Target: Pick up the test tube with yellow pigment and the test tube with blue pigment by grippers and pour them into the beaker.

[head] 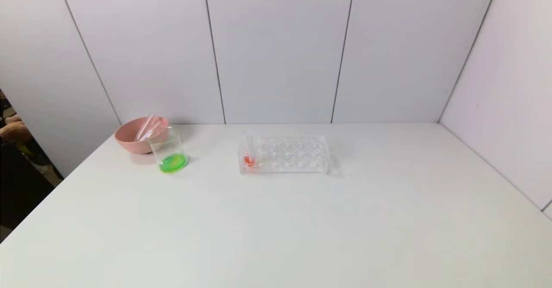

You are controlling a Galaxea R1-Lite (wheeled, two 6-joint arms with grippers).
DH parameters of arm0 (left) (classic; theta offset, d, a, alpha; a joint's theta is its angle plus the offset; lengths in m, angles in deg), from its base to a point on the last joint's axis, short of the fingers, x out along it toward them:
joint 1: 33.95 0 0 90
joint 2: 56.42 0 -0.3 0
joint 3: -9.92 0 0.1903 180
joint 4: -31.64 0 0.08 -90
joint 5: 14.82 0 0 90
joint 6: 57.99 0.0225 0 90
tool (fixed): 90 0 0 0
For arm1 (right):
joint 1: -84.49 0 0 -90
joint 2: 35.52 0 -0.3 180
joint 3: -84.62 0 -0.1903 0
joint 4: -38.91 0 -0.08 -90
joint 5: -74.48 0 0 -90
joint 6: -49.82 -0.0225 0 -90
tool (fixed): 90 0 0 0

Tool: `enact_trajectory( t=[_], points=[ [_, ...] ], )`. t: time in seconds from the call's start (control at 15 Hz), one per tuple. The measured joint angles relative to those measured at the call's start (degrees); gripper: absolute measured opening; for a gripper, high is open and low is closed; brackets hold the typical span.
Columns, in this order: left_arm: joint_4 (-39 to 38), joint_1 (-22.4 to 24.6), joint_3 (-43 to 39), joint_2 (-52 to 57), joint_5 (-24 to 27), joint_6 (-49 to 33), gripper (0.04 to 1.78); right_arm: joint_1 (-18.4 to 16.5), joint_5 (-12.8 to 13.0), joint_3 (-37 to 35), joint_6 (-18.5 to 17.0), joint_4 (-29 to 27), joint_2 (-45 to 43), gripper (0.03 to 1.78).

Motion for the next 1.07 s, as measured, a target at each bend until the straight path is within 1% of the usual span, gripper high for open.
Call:
enact_trajectory(
  t=[0.07, 0.13, 1.07],
  points=[
    [-1.50, -0.02, -1.40, 0.05, -1.34, -0.22, 1.76, 0.00, -0.02, 0.00, 0.00, 0.00, 0.00, 1.71],
    [-0.89, 0.05, -2.10, 0.05, -1.61, -0.34, 1.76, 0.02, 0.00, 0.00, 0.00, 0.00, 0.00, 1.71],
    [-0.32, 0.05, -2.78, 0.05, -1.74, -1.00, 1.76, 0.02, -0.02, 0.00, 0.00, 0.00, 0.00, 1.71]
  ],
)
